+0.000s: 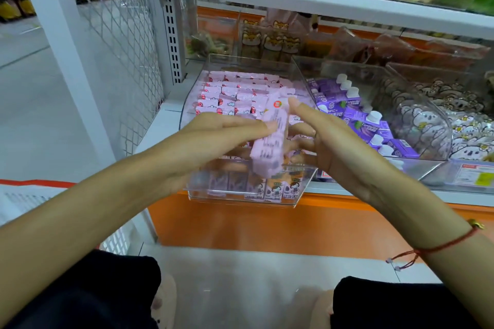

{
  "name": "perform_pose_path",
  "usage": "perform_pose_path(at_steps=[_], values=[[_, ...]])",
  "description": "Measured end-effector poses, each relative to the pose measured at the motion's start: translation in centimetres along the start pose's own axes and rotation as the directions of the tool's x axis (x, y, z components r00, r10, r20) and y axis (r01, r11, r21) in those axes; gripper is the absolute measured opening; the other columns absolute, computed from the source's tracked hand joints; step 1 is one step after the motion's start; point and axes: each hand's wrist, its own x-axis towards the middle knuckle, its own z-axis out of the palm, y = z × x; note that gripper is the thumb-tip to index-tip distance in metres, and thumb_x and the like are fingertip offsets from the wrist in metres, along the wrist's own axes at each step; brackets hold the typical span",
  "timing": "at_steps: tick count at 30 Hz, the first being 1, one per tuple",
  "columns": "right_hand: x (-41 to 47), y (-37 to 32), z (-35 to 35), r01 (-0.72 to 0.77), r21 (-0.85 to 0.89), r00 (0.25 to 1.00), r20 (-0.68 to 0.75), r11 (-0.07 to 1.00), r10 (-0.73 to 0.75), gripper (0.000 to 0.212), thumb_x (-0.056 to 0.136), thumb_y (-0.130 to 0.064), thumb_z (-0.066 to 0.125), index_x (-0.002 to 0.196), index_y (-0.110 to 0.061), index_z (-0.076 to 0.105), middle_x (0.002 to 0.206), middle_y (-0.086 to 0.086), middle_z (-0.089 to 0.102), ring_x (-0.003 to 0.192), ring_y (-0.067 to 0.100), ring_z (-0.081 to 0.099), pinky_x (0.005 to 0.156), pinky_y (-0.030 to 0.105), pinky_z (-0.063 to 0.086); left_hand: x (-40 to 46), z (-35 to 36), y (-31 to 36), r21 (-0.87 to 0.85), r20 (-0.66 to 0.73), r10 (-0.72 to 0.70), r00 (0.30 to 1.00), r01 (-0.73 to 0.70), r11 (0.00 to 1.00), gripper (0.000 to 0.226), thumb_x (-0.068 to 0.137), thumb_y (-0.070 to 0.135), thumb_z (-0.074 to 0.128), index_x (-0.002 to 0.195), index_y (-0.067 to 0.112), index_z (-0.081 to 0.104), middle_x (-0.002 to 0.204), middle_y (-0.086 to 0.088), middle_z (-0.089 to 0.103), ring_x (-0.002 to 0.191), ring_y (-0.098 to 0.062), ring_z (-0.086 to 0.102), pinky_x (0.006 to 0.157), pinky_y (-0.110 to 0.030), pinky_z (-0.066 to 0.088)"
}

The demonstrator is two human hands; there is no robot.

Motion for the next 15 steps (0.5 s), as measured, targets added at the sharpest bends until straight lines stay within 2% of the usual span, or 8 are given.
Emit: perform_pose_path(at_steps=[2, 4, 6, 9, 11, 13, 15], values=[[-0.19, 0.22, -0.19, 0.099, -0.051, 0.995, 0.010, 0.994, -0.099, 0.032, 0.088, -0.035, 0.060, 0.120, -0.029, 0.056, 0.090, 0.000, 0.072, 0.075, 0.011, 0.067, 0.066, 0.021, 0.055, -0.11, -0.03, -0.06, 0.135, -0.121, 0.130, 0.984, -0.113, 0.984, 0.039, 0.061, 0.040, 0.080, 0.097, 0.027, 0.072, 0.088, 0.009, 0.075, 0.083, -0.004, 0.071, 0.071, -0.021, 0.056], [-0.42, 0.48, -0.19, 0.210, -0.112, 0.978, 0.018, 0.971, -0.210, 0.038, 0.090, -0.025, 0.060, 0.126, -0.034, 0.050, 0.091, -0.002, 0.071, 0.089, 0.008, 0.067, 0.079, 0.019, 0.054, -0.24, -0.06, -0.02, 0.172, -0.178, 0.236, 0.955, -0.206, 0.963, 0.034, 0.064, 0.027, 0.084, 0.096, 0.025, 0.072, 0.088, 0.008, 0.074, 0.076, -0.004, 0.072, 0.067, -0.013, 0.055], [-0.56, 0.61, -0.11, 0.289, -0.116, 0.957, 0.030, 0.950, -0.288, 0.038, 0.091, -0.021, 0.058, 0.126, -0.035, 0.050, 0.086, -0.003, 0.067, 0.089, 0.007, 0.063, 0.084, 0.020, 0.053, -0.36, -0.09, 0.07, 0.176, -0.177, 0.273, 0.946, -0.242, 0.954, 0.034, 0.064, 0.023, 0.085, 0.096, 0.023, 0.072, 0.086, 0.008, 0.073, 0.070, -0.003, 0.071, 0.061, -0.008, 0.051], [-0.69, 0.57, 0.01, 0.334, -0.071, 0.943, 0.041, 0.940, -0.331, 0.035, 0.090, -0.023, 0.058, 0.119, -0.041, 0.052, 0.082, -0.004, 0.062, 0.088, 0.008, 0.061, 0.080, 0.020, 0.053, -0.41, -0.11, 0.08, 0.160, -0.172, 0.274, 0.946, -0.248, 0.955, 0.036, 0.061, 0.023, 0.086, 0.094, 0.023, 0.072, 0.084, 0.007, 0.073, 0.067, -0.002, 0.070, 0.058, -0.008, 0.050], [-0.74, 0.56, 0.04, 0.347, -0.099, 0.938, 0.045, 0.932, -0.345, 0.039, 0.084, -0.031, 0.059, 0.119, -0.047, 0.051, 0.083, -0.011, 0.063, 0.093, 0.005, 0.061, 0.090, 0.027, 0.052, -0.44, 0.01, 0.08, 0.149, -0.171, 0.295, 0.940, -0.271, 0.951, 0.035, 0.062, 0.022, 0.086, 0.094, 0.021, 0.071, 0.084, 0.006, 0.073, 0.065, 0.001, 0.068, 0.057, -0.007, 0.048], [-0.86, 0.50, 0.12, 0.353, -0.119, 0.935, 0.067, 0.928, -0.348, 0.051, 0.084, -0.029, 0.062, 0.128, -0.048, 0.045, 0.101, -0.012, 0.066, 0.104, 0.003, 0.061, 0.098, 0.030, 0.048, -0.43, 0.13, 0.09, 0.109, -0.206, 0.323, 0.924, -0.306, 0.946, 0.035, 0.062, 0.026, 0.085, 0.094, 0.019, 0.070, 0.085, 0.008, 0.073, 0.073, 0.003, 0.068, 0.060, -0.008, 0.049], [-1.00, 0.40, 0.37, 0.351, -0.133, 0.936, 0.090, 0.927, -0.341, 0.067, 0.085, -0.011, 0.066, 0.138, -0.040, 0.037, 0.118, -0.005, 0.061, 0.102, -0.001, 0.062, 0.091, 0.022, 0.048, -0.30, 0.09, 0.17, 0.051, -0.286, 0.332, 0.899, -0.331, 0.942, 0.041, 0.059, 0.036, 0.083, 0.095, 0.020, 0.069, 0.090, 0.008, 0.073, 0.084, 0.000, 0.069, 0.066, -0.015, 0.055]])
